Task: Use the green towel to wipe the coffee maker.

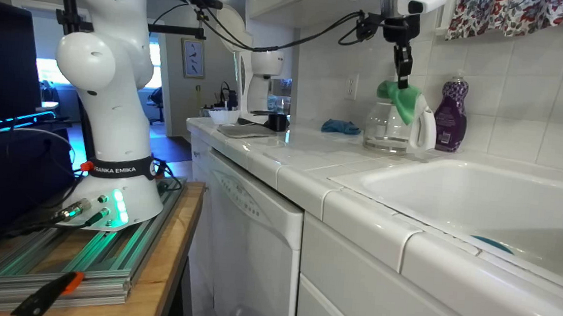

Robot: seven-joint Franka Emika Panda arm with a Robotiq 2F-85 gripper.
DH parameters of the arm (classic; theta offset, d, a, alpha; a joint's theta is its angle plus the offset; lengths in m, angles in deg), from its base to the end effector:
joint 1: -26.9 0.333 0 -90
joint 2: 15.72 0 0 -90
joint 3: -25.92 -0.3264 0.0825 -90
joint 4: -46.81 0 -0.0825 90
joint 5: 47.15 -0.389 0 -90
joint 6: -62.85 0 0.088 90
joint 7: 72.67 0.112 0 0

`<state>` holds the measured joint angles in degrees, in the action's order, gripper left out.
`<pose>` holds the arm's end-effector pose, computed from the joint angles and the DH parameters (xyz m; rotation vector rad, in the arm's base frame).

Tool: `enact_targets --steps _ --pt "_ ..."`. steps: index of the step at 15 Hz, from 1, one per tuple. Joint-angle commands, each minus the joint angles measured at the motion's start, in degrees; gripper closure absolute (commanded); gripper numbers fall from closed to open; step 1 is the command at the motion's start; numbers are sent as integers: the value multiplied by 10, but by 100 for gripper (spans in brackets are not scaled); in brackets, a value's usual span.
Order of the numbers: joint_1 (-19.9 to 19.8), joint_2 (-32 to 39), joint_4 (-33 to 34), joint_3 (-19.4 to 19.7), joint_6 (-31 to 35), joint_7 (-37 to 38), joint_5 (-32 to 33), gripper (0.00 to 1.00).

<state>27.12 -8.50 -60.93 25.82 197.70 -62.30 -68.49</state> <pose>0.6317 0.0098 0.4828 -2.7176 0.5417 -0.4406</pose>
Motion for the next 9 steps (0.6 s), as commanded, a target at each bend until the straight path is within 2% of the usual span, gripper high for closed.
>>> enact_targets --steps 1,6,9 --pt "-2 38 50 -4 -54 8 4 99" --pt "-1 65 84 -3 -113 22 12 99" --pt "4 49 72 -1 -129 48 28 99"
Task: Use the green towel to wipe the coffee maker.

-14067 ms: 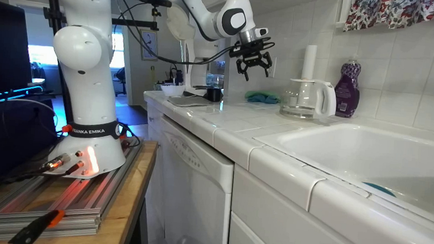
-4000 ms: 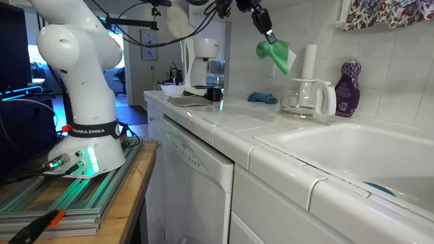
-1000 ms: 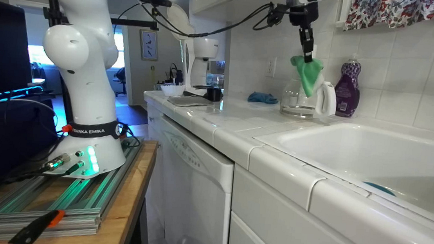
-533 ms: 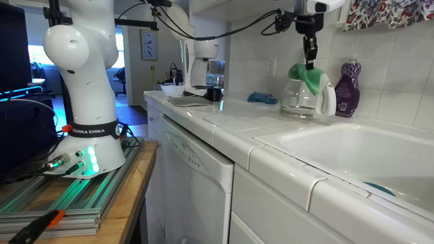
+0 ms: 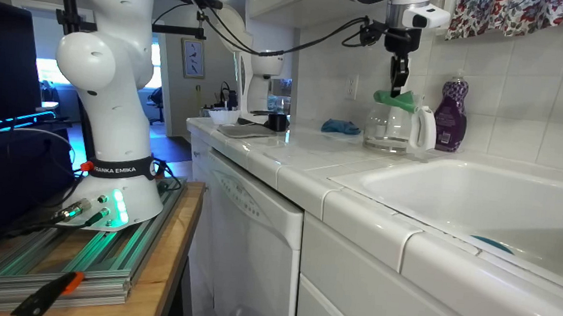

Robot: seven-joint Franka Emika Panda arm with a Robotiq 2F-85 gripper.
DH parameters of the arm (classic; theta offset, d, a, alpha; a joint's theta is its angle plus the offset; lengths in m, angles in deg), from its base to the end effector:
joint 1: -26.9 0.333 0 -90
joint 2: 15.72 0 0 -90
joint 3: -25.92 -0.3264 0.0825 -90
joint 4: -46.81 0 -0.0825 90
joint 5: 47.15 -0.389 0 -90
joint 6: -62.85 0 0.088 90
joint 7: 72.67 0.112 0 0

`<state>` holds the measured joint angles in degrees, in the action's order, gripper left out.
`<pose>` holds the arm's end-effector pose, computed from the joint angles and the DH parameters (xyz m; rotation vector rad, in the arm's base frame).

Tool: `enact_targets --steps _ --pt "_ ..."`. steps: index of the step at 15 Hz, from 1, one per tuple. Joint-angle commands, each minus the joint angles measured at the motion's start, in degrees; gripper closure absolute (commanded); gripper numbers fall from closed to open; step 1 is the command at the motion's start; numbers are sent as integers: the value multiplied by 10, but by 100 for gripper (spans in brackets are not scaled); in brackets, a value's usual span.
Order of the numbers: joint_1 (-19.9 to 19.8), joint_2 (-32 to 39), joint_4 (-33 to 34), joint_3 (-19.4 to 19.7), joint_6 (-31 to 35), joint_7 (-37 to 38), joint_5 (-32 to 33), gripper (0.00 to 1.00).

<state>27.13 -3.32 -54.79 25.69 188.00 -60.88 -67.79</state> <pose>0.6485 0.0195 0.4608 -2.7503 0.5261 -0.2231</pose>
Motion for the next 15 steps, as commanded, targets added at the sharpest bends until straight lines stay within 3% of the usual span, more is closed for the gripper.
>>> enact_targets --steps 1,7,15 --pt "5 -7 8 0 -39 36 24 99" --pt "14 -4 16 -9 -85 25 26 99" --pt "6 37 66 -22 -73 -37 -11 99"
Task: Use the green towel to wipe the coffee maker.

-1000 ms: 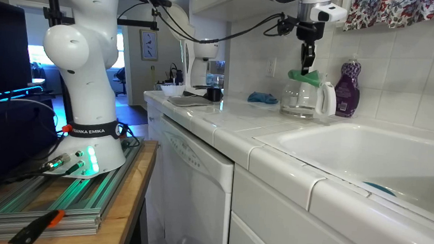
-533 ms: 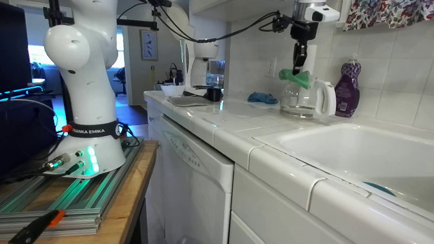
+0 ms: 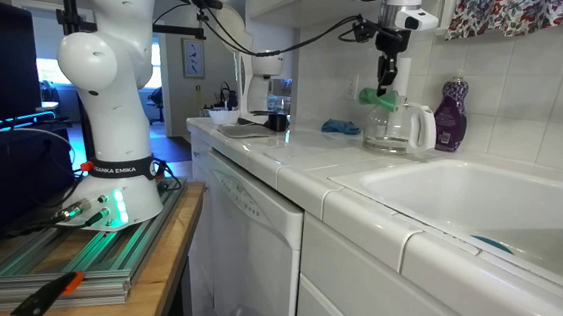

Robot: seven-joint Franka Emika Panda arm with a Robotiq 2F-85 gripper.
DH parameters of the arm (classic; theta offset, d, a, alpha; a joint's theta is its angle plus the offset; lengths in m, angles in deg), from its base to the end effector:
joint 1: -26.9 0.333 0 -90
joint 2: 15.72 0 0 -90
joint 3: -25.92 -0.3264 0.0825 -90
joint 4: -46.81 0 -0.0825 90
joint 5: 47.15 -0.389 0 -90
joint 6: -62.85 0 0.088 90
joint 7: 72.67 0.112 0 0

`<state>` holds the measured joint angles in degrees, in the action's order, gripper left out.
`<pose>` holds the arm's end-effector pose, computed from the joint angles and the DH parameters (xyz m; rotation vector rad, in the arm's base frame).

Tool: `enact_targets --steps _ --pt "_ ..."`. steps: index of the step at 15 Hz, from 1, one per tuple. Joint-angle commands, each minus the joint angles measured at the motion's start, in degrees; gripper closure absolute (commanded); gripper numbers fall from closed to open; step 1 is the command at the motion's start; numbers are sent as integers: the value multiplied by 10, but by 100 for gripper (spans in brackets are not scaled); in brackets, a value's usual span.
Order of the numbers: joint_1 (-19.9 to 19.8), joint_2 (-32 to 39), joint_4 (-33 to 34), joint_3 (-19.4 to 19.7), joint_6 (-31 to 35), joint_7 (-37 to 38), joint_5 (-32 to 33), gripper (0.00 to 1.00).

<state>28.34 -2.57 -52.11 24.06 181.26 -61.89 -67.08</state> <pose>0.6451 0.0550 0.4641 -2.7794 0.3940 -0.0976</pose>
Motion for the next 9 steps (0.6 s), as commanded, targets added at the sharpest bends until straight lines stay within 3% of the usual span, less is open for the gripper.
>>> enact_targets --steps 1,9 --pt "-7 36 47 -6 -3 -30 -20 99" --pt "-5 78 104 9 15 21 10 99"
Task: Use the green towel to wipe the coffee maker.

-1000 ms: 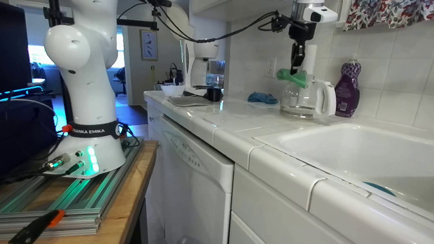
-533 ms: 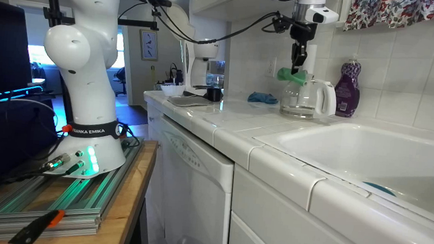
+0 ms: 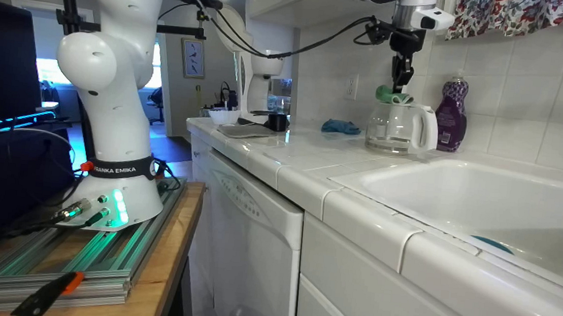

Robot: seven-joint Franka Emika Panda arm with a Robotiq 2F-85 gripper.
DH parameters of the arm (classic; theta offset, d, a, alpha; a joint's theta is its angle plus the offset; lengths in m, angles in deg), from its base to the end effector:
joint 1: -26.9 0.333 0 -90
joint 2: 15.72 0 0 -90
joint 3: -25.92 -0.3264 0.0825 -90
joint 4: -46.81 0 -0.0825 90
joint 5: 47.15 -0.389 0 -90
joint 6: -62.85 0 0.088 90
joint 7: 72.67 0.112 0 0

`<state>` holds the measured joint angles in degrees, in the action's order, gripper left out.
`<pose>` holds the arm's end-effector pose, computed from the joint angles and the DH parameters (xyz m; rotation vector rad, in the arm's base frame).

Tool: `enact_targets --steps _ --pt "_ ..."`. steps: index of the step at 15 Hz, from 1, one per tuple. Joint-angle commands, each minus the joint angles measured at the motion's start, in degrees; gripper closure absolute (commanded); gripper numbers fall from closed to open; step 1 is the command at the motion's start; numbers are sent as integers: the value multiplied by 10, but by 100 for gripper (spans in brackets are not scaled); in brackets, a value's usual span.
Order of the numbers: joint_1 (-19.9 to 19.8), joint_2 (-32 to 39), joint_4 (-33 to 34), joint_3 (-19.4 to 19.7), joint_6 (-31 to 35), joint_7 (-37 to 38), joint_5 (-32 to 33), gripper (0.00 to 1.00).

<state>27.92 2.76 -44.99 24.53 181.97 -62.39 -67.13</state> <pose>0.6792 0.0455 0.4651 -2.7691 0.3996 -0.1634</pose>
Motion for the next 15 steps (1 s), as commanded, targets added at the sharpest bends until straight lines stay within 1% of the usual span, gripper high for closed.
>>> enact_targets --steps 1,5,8,12,15 --pt "-1 25 34 8 11 37 13 99" --pt "-4 21 30 13 16 58 8 99" --pt "-5 21 32 8 -1 53 2 99" --pt "-8 18 34 -2 -42 33 -13 99" --pt "-7 9 34 -6 -53 28 -13 99"
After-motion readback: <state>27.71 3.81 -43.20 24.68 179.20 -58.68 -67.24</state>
